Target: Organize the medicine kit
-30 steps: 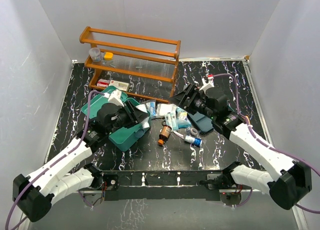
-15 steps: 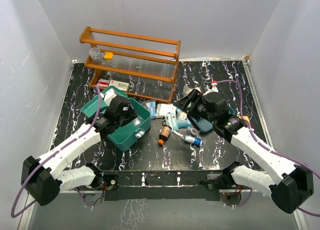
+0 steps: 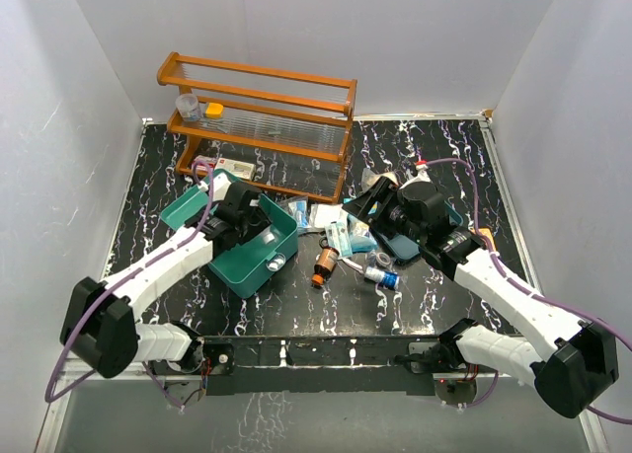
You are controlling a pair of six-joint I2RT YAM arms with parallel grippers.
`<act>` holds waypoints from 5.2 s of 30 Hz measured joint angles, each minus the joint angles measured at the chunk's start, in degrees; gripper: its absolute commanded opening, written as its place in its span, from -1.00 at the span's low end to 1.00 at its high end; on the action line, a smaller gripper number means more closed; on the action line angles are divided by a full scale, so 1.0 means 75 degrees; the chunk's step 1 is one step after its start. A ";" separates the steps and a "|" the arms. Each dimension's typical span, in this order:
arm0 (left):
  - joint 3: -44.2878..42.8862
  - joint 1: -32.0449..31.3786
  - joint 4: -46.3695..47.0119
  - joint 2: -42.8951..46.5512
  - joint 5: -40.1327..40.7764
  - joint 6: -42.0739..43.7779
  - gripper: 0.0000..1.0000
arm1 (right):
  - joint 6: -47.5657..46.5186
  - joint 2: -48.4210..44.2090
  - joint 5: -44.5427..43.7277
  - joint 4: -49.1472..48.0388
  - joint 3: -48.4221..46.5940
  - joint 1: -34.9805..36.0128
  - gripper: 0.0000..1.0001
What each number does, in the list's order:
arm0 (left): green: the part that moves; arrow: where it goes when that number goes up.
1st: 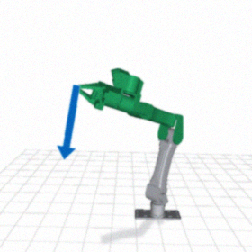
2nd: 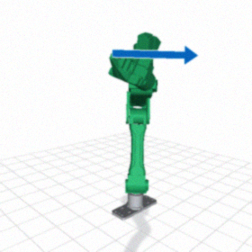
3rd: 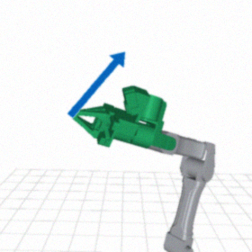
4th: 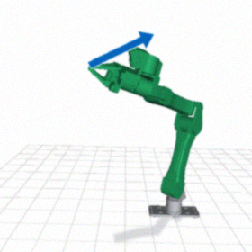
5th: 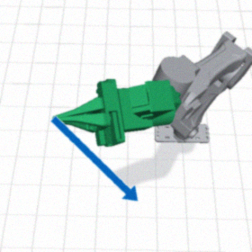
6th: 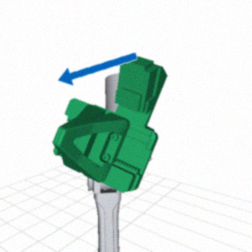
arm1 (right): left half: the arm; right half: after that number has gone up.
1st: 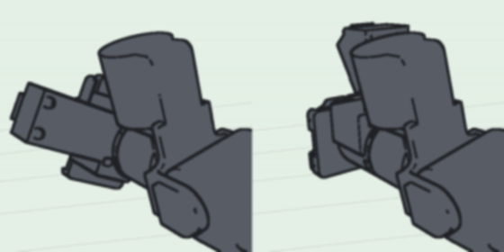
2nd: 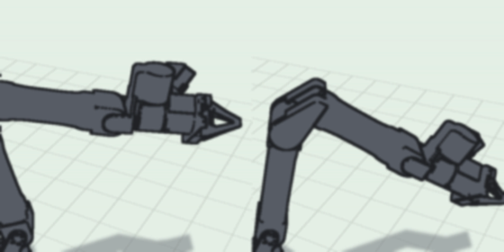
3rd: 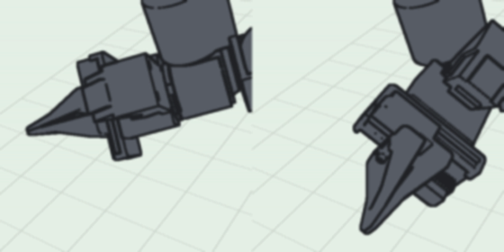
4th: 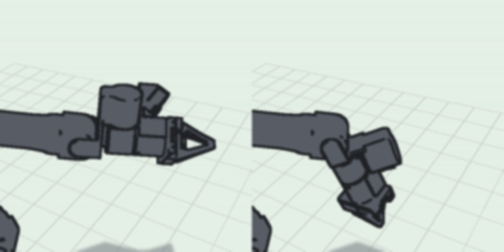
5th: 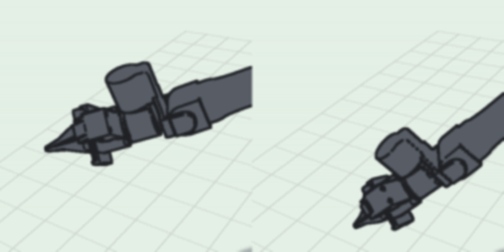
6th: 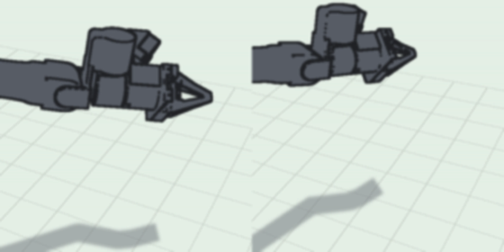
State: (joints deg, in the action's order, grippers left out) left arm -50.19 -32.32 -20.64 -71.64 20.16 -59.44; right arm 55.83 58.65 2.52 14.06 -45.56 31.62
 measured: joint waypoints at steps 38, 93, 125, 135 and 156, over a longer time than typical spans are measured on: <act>0.0306 -0.0146 0.1690 -0.2133 0.1110 -0.1067 -0.25 | 0.0184 0.0711 0.0323 0.0289 -0.0376 0.0000 0.26; 0.0070 -0.0172 0.1542 0.2285 -0.3168 0.4272 0.68 | -0.0035 0.1632 0.1052 -0.0187 0.0044 0.0038 0.33; 0.0015 -0.0172 0.1955 0.4054 -0.4485 0.4441 0.72 | 0.0854 0.3258 -0.0230 0.0058 0.0396 0.1603 0.19; 0.0085 -0.0172 0.1970 0.4007 -0.4237 0.4441 0.73 | 0.0909 0.3914 -0.0137 -0.0434 0.0216 0.1620 0.09; 0.0414 -0.0172 0.2005 0.3337 -0.4229 0.4077 0.75 | 0.0358 0.2667 -0.0201 -0.0708 0.0236 0.1623 -0.30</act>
State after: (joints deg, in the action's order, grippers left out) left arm -47.09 -33.61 -5.61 -46.61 -11.55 -28.86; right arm 58.52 78.65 1.02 8.75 -43.79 43.79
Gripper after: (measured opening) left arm 0.875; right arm 0.413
